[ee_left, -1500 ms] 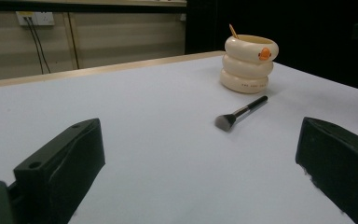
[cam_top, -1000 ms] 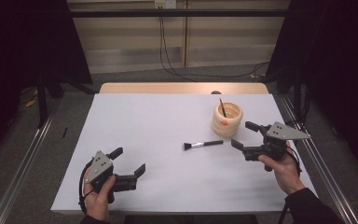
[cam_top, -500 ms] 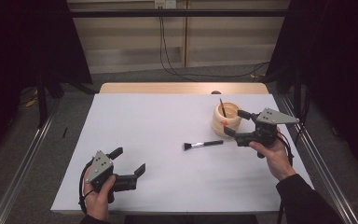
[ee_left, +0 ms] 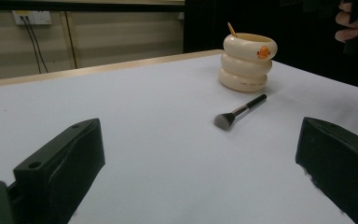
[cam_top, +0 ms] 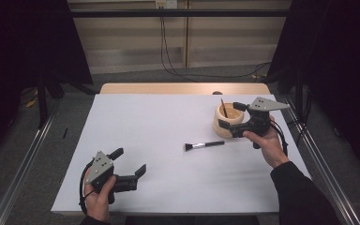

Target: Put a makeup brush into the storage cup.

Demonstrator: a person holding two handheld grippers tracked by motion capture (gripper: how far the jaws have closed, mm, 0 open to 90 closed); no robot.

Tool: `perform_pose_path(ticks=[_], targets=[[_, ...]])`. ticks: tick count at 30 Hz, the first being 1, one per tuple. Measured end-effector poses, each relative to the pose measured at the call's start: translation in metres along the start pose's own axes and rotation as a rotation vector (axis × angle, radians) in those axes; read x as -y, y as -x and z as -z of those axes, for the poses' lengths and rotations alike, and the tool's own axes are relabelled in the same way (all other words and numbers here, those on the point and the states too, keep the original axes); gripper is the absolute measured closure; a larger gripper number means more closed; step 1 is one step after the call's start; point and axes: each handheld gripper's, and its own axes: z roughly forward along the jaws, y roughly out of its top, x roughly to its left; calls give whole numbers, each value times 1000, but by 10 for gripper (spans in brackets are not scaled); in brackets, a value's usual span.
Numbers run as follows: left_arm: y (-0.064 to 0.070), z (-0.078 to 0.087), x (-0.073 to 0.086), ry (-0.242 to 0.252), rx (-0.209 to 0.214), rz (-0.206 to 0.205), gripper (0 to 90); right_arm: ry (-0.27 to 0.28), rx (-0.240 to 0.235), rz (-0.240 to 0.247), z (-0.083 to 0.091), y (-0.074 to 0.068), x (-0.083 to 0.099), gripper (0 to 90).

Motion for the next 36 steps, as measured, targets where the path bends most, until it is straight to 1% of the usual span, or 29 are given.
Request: perform_pose_path(ticks=[1,3,4,5,7,8,9,10,11,12,14,15,16,20,22,23,24,27,31,32,33,35,36], targets=[[0,0,0,-1,2,1,11,-9,-16,3,-2,0,-1,43],[0,0,0,-1,0,1,11,-15,-15,12,-4,1,-3,54],[0,0,0,-1,0,1,11,-17,-21,14,-6,1,-4,43],[0,0,0,1,0,8,11,-20,-24,14,-8,2,-5,45],[0,0,1,-4,0,-5,12,-19,-37,13,-10,3,-7,61],[0,0,1,1,10,24,12,-17,-37,16,-11,3,-8,76],[0,0,2,-3,10,26,9,-22,-43,20,-13,3,-8,89],[1,0,1,-7,2,13,8,-28,-45,19,-15,3,-8,86],[1,0,1,-6,4,-1,13,-31,-48,21,-16,3,-8,89],[1,0,0,-3,9,-1,12,-32,-57,24,-18,2,-7,103],[3,0,0,-11,-8,-18,8,-44,-73,31,-20,1,-6,111],[3,0,0,-10,-2,-16,10,-49,-78,30,-21,1,-6,118],[3,0,0,-7,-1,-14,10,-62,-92,32,-23,1,-6,121],[3,0,0,-2,-1,-15,10,-97,-120,51,-27,0,-9,165],[3,0,0,2,2,-6,9,-110,-149,62,-29,0,-11,205],[3,0,0,-3,0,-17,10,-121,-160,67,-31,0,-12,216],[3,0,0,-4,0,-18,10,-128,-177,65,-32,0,-12,230],[2,0,0,-7,1,-24,10,-172,-223,77,-39,-1,-14,229],[3,0,0,-6,1,-24,10,-221,-230,92,-46,-2,-15,219],[3,0,0,-6,1,-22,10,-226,-233,93,-47,-1,-16,219],[4,1,0,0,-8,-18,11,-236,-234,89,-47,-1,-17,219],[6,2,-1,6,7,-30,14,-258,-252,93,-49,0,-19,217],[8,2,-1,8,11,-39,9,-277,-253,98,-50,0,-20,220]])
